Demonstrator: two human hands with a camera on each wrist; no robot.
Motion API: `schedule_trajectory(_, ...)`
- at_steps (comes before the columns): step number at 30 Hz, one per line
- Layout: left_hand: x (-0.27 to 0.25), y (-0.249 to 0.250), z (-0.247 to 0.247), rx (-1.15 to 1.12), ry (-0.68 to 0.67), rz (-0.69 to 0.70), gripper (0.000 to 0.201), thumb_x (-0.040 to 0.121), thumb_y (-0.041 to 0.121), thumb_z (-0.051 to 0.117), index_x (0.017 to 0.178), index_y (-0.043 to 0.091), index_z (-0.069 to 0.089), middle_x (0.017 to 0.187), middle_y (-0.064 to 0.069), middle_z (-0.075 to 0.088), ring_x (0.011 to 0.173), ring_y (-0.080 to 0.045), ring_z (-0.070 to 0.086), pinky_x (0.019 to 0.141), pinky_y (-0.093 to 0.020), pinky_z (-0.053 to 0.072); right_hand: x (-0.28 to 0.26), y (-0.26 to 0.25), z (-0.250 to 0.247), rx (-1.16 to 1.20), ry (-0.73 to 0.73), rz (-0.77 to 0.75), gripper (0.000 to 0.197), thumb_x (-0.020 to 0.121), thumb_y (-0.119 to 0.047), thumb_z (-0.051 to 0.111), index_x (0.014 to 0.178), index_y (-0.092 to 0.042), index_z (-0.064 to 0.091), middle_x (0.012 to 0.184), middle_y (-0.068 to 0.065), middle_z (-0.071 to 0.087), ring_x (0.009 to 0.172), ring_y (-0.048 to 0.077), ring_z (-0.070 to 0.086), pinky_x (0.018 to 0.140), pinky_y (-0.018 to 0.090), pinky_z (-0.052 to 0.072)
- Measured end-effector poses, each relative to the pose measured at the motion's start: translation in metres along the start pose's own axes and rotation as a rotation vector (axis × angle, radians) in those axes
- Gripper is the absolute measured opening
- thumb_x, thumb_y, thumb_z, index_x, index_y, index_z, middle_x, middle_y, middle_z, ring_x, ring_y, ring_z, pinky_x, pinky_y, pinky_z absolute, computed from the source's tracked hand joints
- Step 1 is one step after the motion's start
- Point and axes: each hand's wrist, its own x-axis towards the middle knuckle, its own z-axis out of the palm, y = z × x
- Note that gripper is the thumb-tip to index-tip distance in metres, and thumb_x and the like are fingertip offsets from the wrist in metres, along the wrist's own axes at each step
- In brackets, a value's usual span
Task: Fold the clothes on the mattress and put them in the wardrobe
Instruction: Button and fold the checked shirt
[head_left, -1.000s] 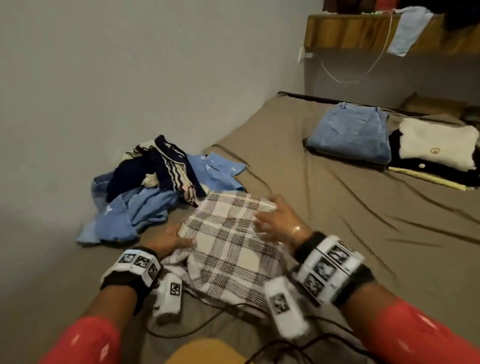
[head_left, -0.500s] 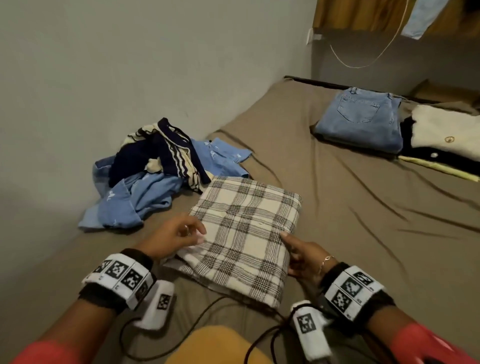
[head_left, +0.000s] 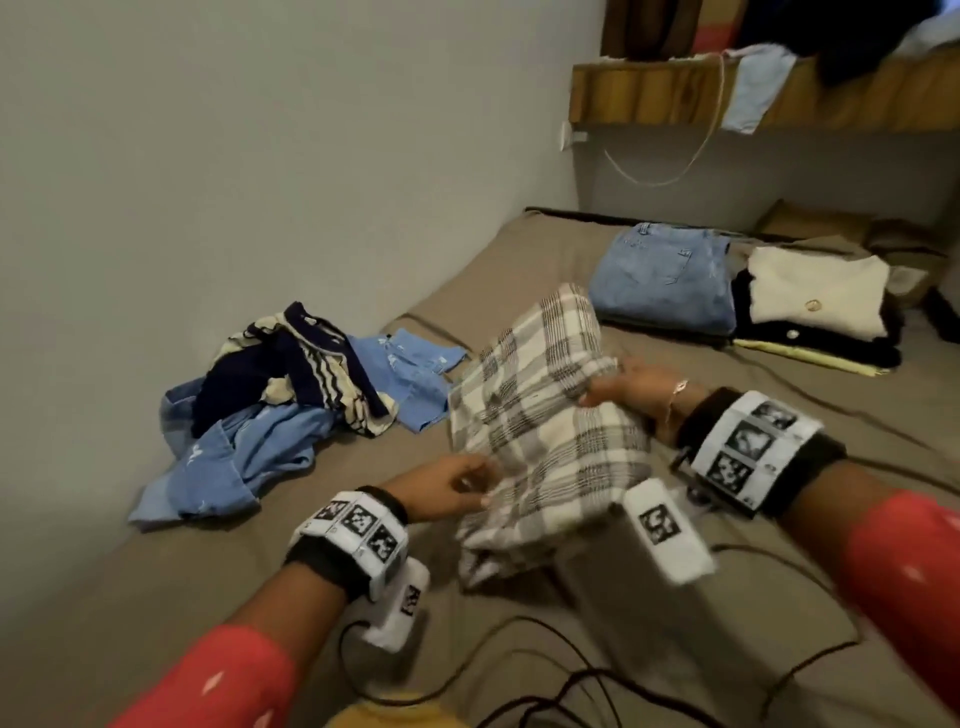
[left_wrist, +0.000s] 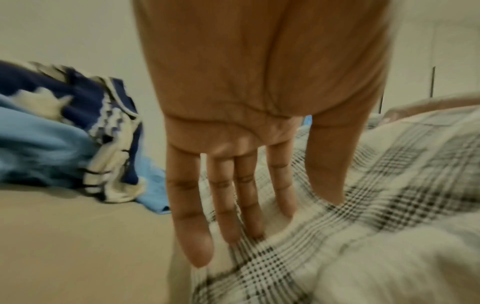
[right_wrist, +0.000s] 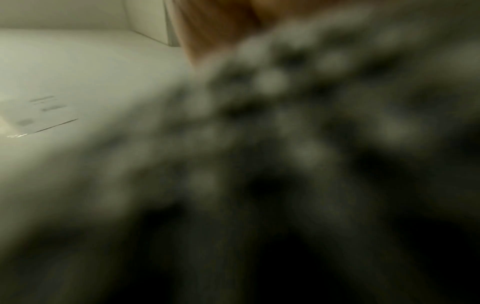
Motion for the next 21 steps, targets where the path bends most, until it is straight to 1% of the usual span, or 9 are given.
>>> schedule_trajectory(2, 0.026, 0.038, 0.01, 0.018, -0.001, 0.053, 0.05, 0.093, 0.018, 0.055, 0.139, 0.014, 0.035, 0.132, -0.005, 0.047, 0.114, -0.017, 0.05, 0.092, -0.018, 0.038, -0.006, -0.03, -0.041, -0.212, 0.057, -0.125, 0.023, 0.073, 0.006, 0.066, 0.091, -0.006, 0.061, 0.093, 0.012, 0.062, 0.09, 0.03, 0.059, 0.088, 0.041, 0.05)
schedule_trajectory(4, 0.047, 0.071, 0.025, 0.009, -0.001, 0.079, 0.057, 0.093, 0.021, 0.055, 0.144, 0.021, 0.029, 0.14, -0.004, 0.042, 0.12, -0.021, 0.049, 0.096, -0.026, 0.041, -0.016, -0.056, -0.077, -0.505, 0.134, -0.217, 0.032, 0.077, -0.001, 0.067, 0.105, -0.011, 0.056, 0.107, 0.008, 0.057, 0.107, 0.029, 0.054, 0.097, 0.037, 0.043)
schedule_trajectory(7, 0.061, 0.098, 0.05, -0.18, 0.002, 0.048, 0.04, 0.095, 0.018, 0.051, 0.134, 0.015, 0.043, 0.124, -0.003, 0.052, 0.102, -0.016, 0.055, 0.071, -0.03, 0.048, -0.042, -0.067, -0.101, -0.976, 0.224, -0.254, 0.059, 0.085, -0.017, 0.063, 0.135, -0.005, 0.034, 0.134, 0.016, 0.047, 0.122, 0.031, 0.045, 0.097, 0.034, 0.039)
schedule_trajectory(10, 0.054, 0.099, 0.082, -0.54, 0.12, -0.101, 0.017, 0.095, 0.01, 0.05, 0.11, 0.015, 0.05, 0.089, -0.001, 0.056, 0.063, -0.004, 0.058, 0.045, -0.02, 0.047, -0.074, -0.019, -0.087, -1.36, 0.209, -0.223, 0.042, 0.097, -0.03, 0.042, 0.132, -0.007, 0.036, 0.123, 0.018, 0.054, 0.112, 0.032, 0.053, 0.089, 0.034, 0.042)
schedule_trajectory(13, 0.038, 0.081, 0.118, -0.876, 0.159, -0.274, 0.016, 0.089, 0.0, 0.056, 0.099, 0.011, 0.048, 0.064, -0.001, 0.052, 0.042, -0.012, 0.05, 0.043, -0.024, 0.041, -0.099, 0.074, -0.055, -1.503, 0.003, -0.201, 0.034, 0.097, -0.019, 0.036, 0.13, -0.009, 0.032, 0.087, 0.015, 0.054, 0.091, 0.029, 0.059, 0.07, 0.038, 0.042)
schedule_trajectory(15, 0.027, 0.07, 0.139, -0.993, 0.102, -0.354, 0.023, 0.085, -0.003, 0.058, 0.098, 0.008, 0.043, 0.051, -0.002, 0.043, 0.036, -0.011, 0.035, 0.044, -0.021, 0.032, -0.113, 0.133, -0.039, -1.49, -0.057, -0.174, 0.04, 0.084, -0.022, 0.057, 0.117, -0.01, 0.038, 0.078, 0.014, 0.059, 0.071, 0.03, 0.064, 0.055, 0.037, 0.047)
schedule_trajectory(17, 0.024, 0.062, 0.149, -0.926, 0.188, -0.423, 0.031, 0.082, -0.007, 0.061, 0.093, 0.011, 0.037, 0.056, -0.007, 0.044, 0.032, -0.009, 0.033, 0.039, -0.017, 0.031, -0.127, 0.171, -0.037, -1.312, -0.148, 0.013, 0.06, 0.054, -0.033, 0.075, 0.101, -0.018, 0.041, 0.074, 0.009, 0.067, 0.05, 0.023, 0.061, 0.037, 0.031, 0.047)
schedule_trajectory(19, 0.026, 0.058, 0.15, -0.833, 0.308, -0.428, 0.033, 0.078, -0.008, 0.066, 0.087, 0.01, 0.039, 0.057, -0.009, 0.05, 0.028, -0.006, 0.037, 0.032, -0.016, 0.031, -0.134, 0.183, -0.051, -1.189, 0.0, -0.146, 0.079, 0.047, -0.036, 0.082, 0.114, -0.021, 0.044, 0.1, 0.002, 0.067, 0.073, 0.021, 0.066, 0.058, 0.033, 0.054)
schedule_trajectory(21, 0.028, 0.056, 0.148, -0.783, 0.326, -0.437, 0.032, 0.077, -0.007, 0.068, 0.077, 0.011, 0.041, 0.052, -0.009, 0.052, 0.028, -0.008, 0.038, 0.033, -0.017, 0.033, -0.148, 0.184, -0.074, -0.904, 0.208, -0.168, 0.065, 0.071, -0.024, 0.075, 0.128, -0.018, 0.045, 0.124, 0.002, 0.055, 0.107, 0.024, 0.056, 0.09, 0.031, 0.043)
